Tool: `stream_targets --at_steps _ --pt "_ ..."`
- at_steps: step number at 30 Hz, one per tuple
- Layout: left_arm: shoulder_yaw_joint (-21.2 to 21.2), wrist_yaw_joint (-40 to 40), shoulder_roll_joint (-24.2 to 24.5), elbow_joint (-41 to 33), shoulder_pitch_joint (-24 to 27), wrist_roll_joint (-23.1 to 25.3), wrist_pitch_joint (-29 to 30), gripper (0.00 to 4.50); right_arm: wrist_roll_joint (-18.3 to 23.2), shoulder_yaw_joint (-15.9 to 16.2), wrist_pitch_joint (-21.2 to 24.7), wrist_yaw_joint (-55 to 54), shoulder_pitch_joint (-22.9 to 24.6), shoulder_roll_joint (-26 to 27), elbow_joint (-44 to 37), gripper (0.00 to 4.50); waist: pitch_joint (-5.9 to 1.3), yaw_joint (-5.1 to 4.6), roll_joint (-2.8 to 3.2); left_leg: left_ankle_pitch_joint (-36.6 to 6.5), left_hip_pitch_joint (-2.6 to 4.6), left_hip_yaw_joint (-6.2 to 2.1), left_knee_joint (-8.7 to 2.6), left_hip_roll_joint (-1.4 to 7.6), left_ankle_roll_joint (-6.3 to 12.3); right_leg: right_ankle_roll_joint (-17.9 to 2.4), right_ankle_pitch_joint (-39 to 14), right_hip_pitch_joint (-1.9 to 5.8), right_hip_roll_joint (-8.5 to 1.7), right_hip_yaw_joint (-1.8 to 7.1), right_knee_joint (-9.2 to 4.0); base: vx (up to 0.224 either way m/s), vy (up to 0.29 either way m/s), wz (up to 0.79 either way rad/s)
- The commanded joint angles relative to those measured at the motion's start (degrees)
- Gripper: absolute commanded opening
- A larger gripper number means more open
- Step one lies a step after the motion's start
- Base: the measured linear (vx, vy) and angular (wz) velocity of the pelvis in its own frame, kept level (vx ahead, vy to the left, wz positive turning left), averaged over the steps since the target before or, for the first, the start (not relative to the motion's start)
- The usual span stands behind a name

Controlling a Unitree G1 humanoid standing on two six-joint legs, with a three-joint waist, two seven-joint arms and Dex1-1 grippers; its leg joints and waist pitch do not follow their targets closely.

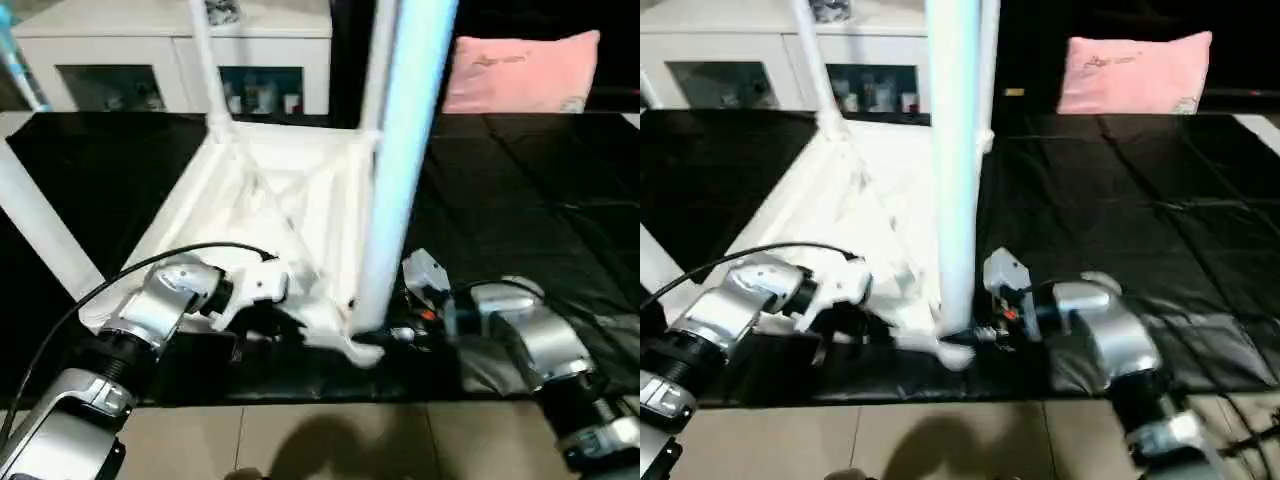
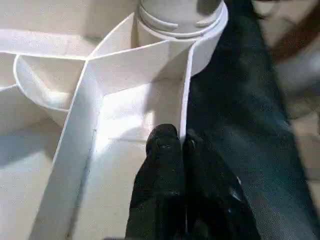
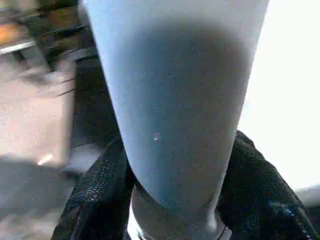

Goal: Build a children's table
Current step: Rotate leg to tighten

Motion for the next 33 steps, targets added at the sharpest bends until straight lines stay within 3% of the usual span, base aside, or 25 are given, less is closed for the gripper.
stream_targets --at_steps 1,2,3,4,5,6,10,12,14,15,16,20,21,29,30,33 --pt "5.2 8.8 -1.8 -2.6 -0.7 -1.6 5.4 0.0 -1.3 -0.2 3.2 -9.2 0.7 3.8 2.1 2.05 -3.24 -0.33 -0.34 -15.8 -0.04 -0.29 -4.71 0.7 -0.23 -6.2 -30.1 3.24 -2.97 2.06 -5.12 0.0 0.0 0.0" --pt "7.0 13.6 -3.5 -3.8 -0.9 -1.7 9.5 0.0 -1.9 -1.3 4.7 -15.4 0.2 7.1 3.6 2.04 -3.29 -1.22 -0.51 -16.2 -0.21 -0.4 -4.62 0.44 -0.65 -5.3 -31.9 3.29 -2.91 1.8 -5.29 0.0 0.0 0.0" --pt "7.5 14.8 -4.0 -4.1 -1.0 -1.8 10.4 0.0 -2.0 -1.5 5.0 -16.9 0.0 7.9 4.1 2.04 -3.13 -1.95 -0.19 -16.9 -0.3 -0.64 -4.56 0.21 -0.93 -4.6 -33.7 3.18 -2.91 1.47 -5.67 0.0 0.0 0.0" --pt "8.5 18.8 -6.4 -5.4 -1.2 -1.7 13.5 0.0 -2.5 -2.3 5.4 -22.2 -1.3 11.0 6.6 2.04 -3.08 -2.48 -0.55 -17.7 -0.37 -0.66 -4.54 0.13 -0.74 -4.0 -34.9 3.24 -2.77 1.27 -5.93 0.0 0.0 0.0" --pt "8.5 18.8 -6.4 -5.4 -1.2 -1.7 13.5 0.0 -2.5 -2.3 5.4 -22.2 -1.3 11.0 6.6 2.03 -3.11 -2.8 -0.16 -18.3 -0.17 -0.82 -4.33 0.0 -0.57 -3.6 -36.0 3.04 -2.93 1.1 -6.17 0.0 0.0 0.0" --pt "9.0 22.8 -9.0 -6.3 -1.6 -1.1 15.6 0.0 -3.5 -3.0 5.9 -28.1 -3.1 14.0 9.6 2.03 -3.14 -3.4 -0.32 -18.9 -0.15 -0.82 -4.2 -0.14 -0.16 -3.3 -36.2 2.98 -2.79 0.91 -6.54 0.0 0.0 0.0" --pt "9.4 27.2 -12.5 -6.3 -2.7 -1.0 17.5 0.0 -5.1 -3.5 5.6 -34.9 -5.6 16.9 13.6 2.02 -3.26 -4.39 0.02 -19.3 0.12 -0.97 -4.3 -0.01 1.1 -4.6 -32.8 2.89 -2.62 0.64 -6.84 0.0 0.0 0.0" --pt "8.9 29.7 -14.8 -6.6 -3.5 -0.7 19.2 0.0 -7.2 -4.0 5.5 -39.9 -7.7 18.6 16.4 2.02 -3.27 -4.7 0.02 -19.9 0.42 -0.95 -4.42 0.12 1.28 -6.4 -29.7 2.89 -2.58 0.69 -6.52 0.0 0.0 0.0" --pt "8.8 29.9 -15.0 -6.8 -3.6 -0.7 19.7 0.0 -7.6 -4.2 5.5 -40.7 -8.0 18.9 16.7 2.02 -3.35 -4.74 0.03 -19.3 0.15 -0.95 -4.54 0.13 1.58 -7.0 -27.7 3.2 -2.54 0.84 -6.24 0.0 0.0 0.0" --pt "8.2 29.8 -15.0 -6.8 -3.8 -0.2 19.5 0.0 -7.3 -4.5 5.1 -40.0 -7.9 18.8 16.4 2.55 -3.27 -4.72 0.06 -19.6 0.1 -0.98 -4.68 0.23 1.83 -7.2 -27.4 3.2 -2.52 0.87 -6.16 0.0 0.0 0.0" --pt "8.0 30.1 -15.0 -6.9 -3.8 0.0 19.7 0.0 -7.3 -4.7 4.7 -39.9 -8.0 18.7 16.3 2.69 -3.27 -4.71 0.04 -19.8 0.23 -0.91 -4.61 0.23 1.95 -7.2 -27.4 3.14 -2.53 0.92 -6.23 0.0 0.0 0.0" --pt "6.4 27.9 -13.2 -6.7 -3.2 0.7 18.2 0.0 -5.8 -5.4 2.4 -35.7 -6.6 16.3 13.3 2.81 -3.6 -4.51 0.16 -17.0 -0.08 -0.77 -4.63 0.41 2.48 -9.2 -21.5 3.64 -2.62 1.38 -5.49 0.0 0.0 0.0" --pt "5.7 25.7 -12.0 -6.3 -2.6 0.9 16.4 0.0 -5.9 -4.5 0.9 -33.0 -5.7 14.3 11.5 3.1 -3.75 -4.36 0.15 -16.2 -0.1 -0.74 -4.59 0.39 2.95 -9.5 -20.2 3.8 -2.63 1.41 -5.33 0.0 0.0 0.0" --pt "3.2 16.0 -6.5 -3.9 -1.0 1.3 8.3 0.0 -3.8 -3.5 -3.2 -19.3 -3.3 6.2 6.0 3.61 -4.12 -3.34 0.08 -9.9 -0.45 -0.44 -4.22 0.55 5.28 -12.1 -12.8 4.39 -2.68 1.6 -4.41 0.0 0.0 0.0" --pt "2.2 10.5 -3.5 -2.4 -0.8 1.2 3.2 0.0 -2.5 -2.7 -4.1 -11.3 -2.7 2.3 3.9 3.65 -4.14 -3.07 0.11 -9.9 -0.32 -0.47 -4.19 0.63 5.7 -12.3 -12.6 4.17 -2.63 1.55 -4.46 0.0 0.0 0.0" --pt "1.4 7.4 -1.9 -1.8 -0.9 1.2 1.5 0.0 -1.9 -1.7 -4.0 -6.9 -2.6 0.2 3.0 4.03 -4.1 -2.62 0.33 -10.3 -0.11 -0.46 -4.24 0.93 5.75 -13.1 -11.6 4.02 -2.54 1.57 -4.14 0.0 0.0 0.0"
